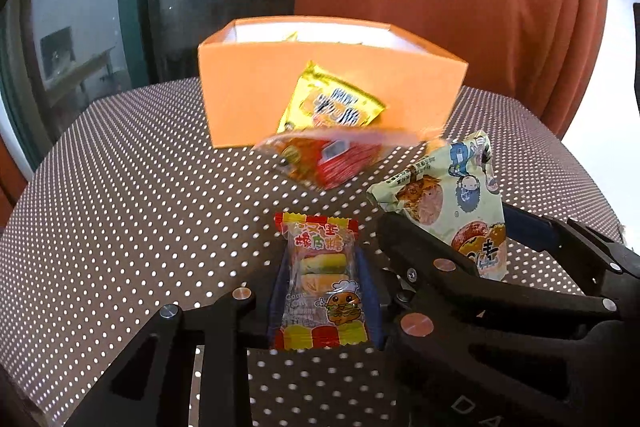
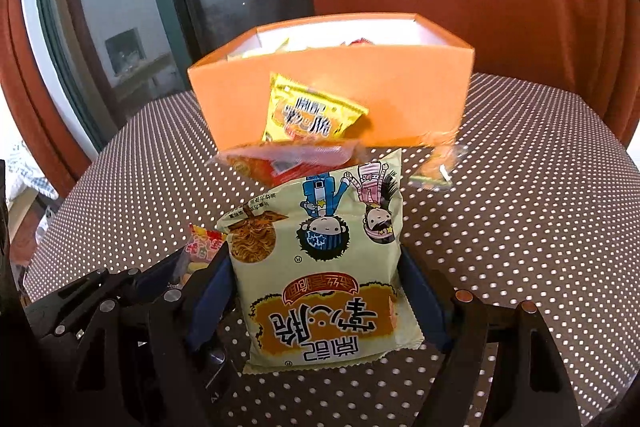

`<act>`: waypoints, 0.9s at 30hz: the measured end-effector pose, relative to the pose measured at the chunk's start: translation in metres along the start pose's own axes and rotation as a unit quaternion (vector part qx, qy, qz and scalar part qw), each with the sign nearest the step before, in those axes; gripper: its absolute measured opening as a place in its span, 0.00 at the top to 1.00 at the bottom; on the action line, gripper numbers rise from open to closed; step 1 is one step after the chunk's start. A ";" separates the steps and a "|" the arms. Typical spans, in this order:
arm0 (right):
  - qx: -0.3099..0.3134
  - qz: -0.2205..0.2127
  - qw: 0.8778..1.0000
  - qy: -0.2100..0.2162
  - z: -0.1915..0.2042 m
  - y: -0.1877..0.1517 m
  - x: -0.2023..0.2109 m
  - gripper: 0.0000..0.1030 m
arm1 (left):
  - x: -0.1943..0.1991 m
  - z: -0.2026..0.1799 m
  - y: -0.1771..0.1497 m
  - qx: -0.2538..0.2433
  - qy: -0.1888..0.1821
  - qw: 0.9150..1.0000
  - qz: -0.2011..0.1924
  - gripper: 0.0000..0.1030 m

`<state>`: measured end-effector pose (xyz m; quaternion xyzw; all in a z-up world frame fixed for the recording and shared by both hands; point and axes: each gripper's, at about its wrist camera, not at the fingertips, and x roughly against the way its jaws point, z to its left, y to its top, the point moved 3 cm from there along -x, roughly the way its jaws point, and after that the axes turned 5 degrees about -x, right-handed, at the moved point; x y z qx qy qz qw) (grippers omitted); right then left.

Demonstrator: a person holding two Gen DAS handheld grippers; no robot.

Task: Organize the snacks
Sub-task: 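Lift both held packets and carry them over the orange box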

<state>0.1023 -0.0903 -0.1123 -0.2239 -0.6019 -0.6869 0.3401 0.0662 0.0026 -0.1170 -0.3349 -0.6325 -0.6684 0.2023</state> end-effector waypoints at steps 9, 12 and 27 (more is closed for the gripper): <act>0.000 -0.039 0.999 0.006 -0.015 0.018 0.038 0.22 | 0.027 -0.023 0.024 -0.006 0.005 0.999 -0.041 0.69; 0.000 -0.053 0.999 0.006 -0.016 0.025 0.049 0.22 | 0.034 -0.028 0.032 -0.007 0.006 0.999 -0.053 0.69; -0.017 -0.118 0.993 0.017 -0.029 0.063 0.080 0.22 | 0.058 -0.038 0.078 -0.009 0.029 0.993 -0.114 0.69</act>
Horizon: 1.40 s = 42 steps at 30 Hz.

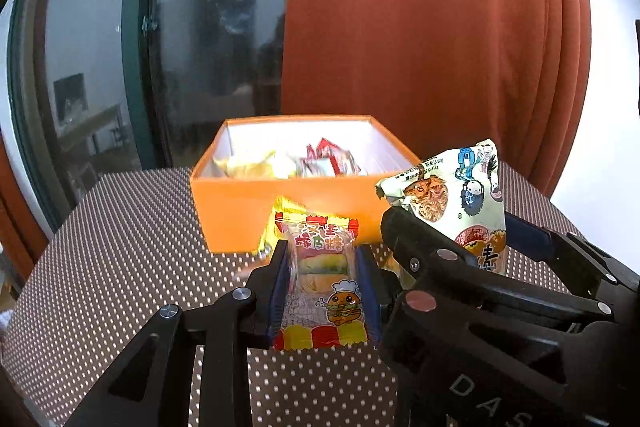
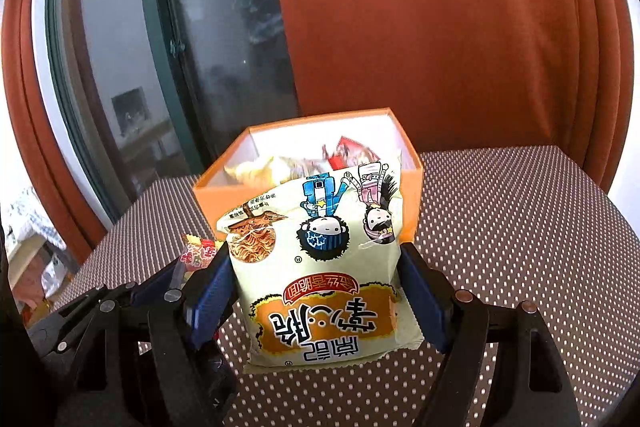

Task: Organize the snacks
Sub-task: 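Lift both held packets and carry them over the orange box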

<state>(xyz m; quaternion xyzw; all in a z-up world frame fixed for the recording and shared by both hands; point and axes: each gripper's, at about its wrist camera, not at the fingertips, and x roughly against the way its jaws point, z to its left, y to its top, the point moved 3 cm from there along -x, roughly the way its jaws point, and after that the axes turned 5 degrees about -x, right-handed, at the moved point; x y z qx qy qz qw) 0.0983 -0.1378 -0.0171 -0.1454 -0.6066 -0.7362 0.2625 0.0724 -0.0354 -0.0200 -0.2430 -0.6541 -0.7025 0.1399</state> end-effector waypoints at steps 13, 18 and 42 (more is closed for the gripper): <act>0.008 -0.064 0.998 0.024 0.008 0.056 0.005 0.22 | 0.013 0.003 0.058 -0.005 0.032 0.997 -0.066 0.69; 0.007 -0.083 0.996 0.036 0.006 0.079 0.000 0.22 | 0.010 0.004 0.078 0.002 0.038 0.996 -0.081 0.69; 0.012 -0.102 0.993 0.054 0.006 0.123 -0.038 0.22 | -0.071 0.036 0.152 0.018 0.074 0.994 -0.081 0.69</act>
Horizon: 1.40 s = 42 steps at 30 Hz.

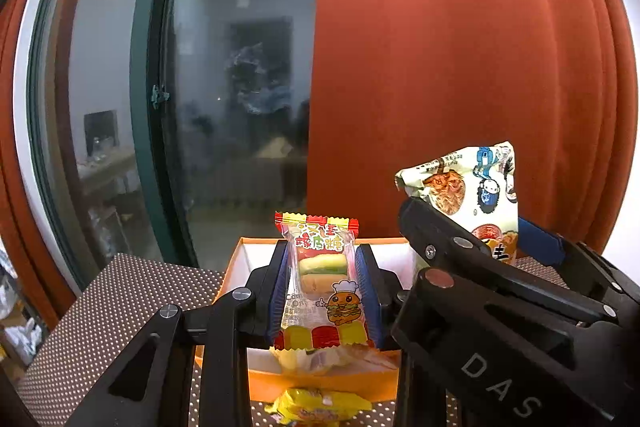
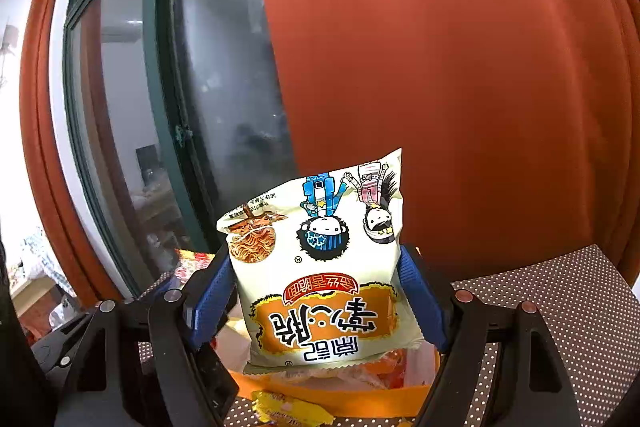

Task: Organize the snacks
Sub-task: 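Lift both held packets and carry them over the orange box, then open both tools to drop the packets into the orange box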

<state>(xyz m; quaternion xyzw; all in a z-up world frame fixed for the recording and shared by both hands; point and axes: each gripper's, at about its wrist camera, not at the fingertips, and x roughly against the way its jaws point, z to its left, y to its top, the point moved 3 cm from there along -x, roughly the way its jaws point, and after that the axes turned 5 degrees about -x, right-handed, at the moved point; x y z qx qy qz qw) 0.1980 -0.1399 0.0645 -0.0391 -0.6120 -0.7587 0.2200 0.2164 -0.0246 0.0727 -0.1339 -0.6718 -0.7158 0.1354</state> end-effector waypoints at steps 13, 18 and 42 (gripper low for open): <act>-0.043 0.068 0.997 -0.019 -0.023 -0.008 -0.046 0.22 | -0.099 -0.008 -0.007 -0.010 -0.013 0.996 0.093 0.69; -0.059 0.102 0.993 -0.029 -0.040 -0.020 -0.076 0.22 | -0.139 -0.012 -0.018 -0.002 -0.044 0.987 0.153 0.69; -0.027 0.243 0.967 -0.076 -0.050 -0.071 -0.154 0.21 | -0.185 -0.012 -0.070 -0.021 -0.070 0.957 0.279 0.43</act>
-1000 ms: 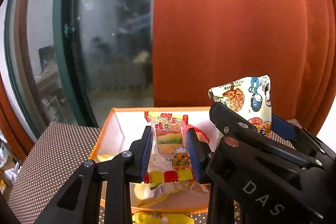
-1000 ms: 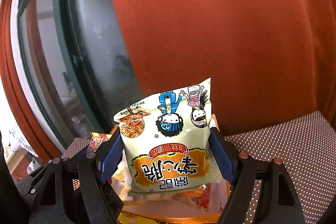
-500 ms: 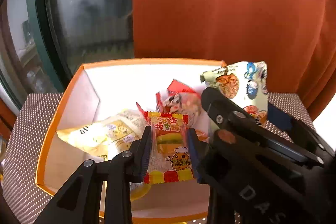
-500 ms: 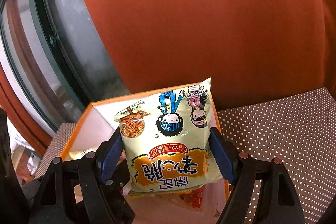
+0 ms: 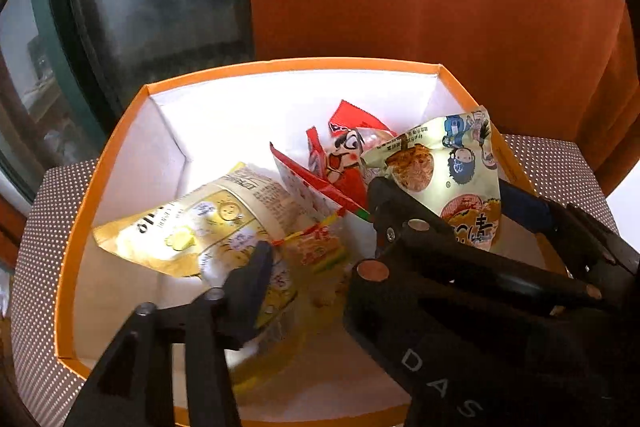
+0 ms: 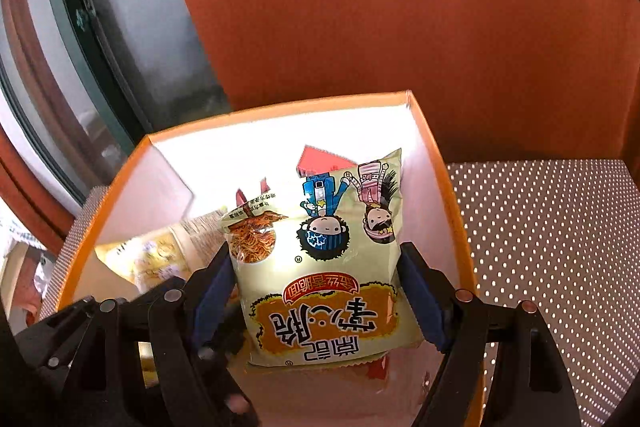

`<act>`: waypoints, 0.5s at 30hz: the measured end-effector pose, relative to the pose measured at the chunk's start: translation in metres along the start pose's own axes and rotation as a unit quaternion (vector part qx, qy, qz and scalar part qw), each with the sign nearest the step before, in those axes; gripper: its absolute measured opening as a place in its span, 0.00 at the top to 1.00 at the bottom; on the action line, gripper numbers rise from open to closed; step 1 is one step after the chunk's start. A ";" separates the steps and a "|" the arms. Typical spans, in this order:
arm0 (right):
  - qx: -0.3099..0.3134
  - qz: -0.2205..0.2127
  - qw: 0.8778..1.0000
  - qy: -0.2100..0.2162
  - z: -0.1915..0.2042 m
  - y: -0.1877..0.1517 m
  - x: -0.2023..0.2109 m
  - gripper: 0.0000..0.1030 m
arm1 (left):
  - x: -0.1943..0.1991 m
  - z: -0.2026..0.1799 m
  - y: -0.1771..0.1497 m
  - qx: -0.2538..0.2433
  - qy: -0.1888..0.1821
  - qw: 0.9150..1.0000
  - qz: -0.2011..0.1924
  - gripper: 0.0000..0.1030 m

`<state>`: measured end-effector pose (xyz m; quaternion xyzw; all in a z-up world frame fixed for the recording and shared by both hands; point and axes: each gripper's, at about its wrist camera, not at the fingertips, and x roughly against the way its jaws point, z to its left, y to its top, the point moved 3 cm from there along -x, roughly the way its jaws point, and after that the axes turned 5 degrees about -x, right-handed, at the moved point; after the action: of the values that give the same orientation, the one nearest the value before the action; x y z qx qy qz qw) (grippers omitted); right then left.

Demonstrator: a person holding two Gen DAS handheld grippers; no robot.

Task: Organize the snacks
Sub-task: 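Open both tools to drop the packets into the orange box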

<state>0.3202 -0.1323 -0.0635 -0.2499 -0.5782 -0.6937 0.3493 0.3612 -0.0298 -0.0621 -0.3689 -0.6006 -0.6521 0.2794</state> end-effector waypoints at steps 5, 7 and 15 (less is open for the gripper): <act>0.009 0.011 1.000 -0.012 0.003 0.001 -0.002 0.21 | 0.004 0.001 -0.005 0.002 -0.002 1.000 -0.001 0.42; 0.010 0.017 1.000 -0.014 0.002 0.002 -0.003 0.20 | 0.004 0.001 -0.005 -0.001 0.000 1.000 0.000 0.41; 0.031 0.038 0.999 -0.021 0.011 -0.001 0.002 0.19 | 0.016 0.000 -0.013 -0.009 0.003 1.000 0.002 0.38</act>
<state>0.3176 -0.1213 -0.0608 -0.2755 -0.5966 -0.6561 0.3710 0.3412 -0.0272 -0.0568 -0.3712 -0.5928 -0.6580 0.2790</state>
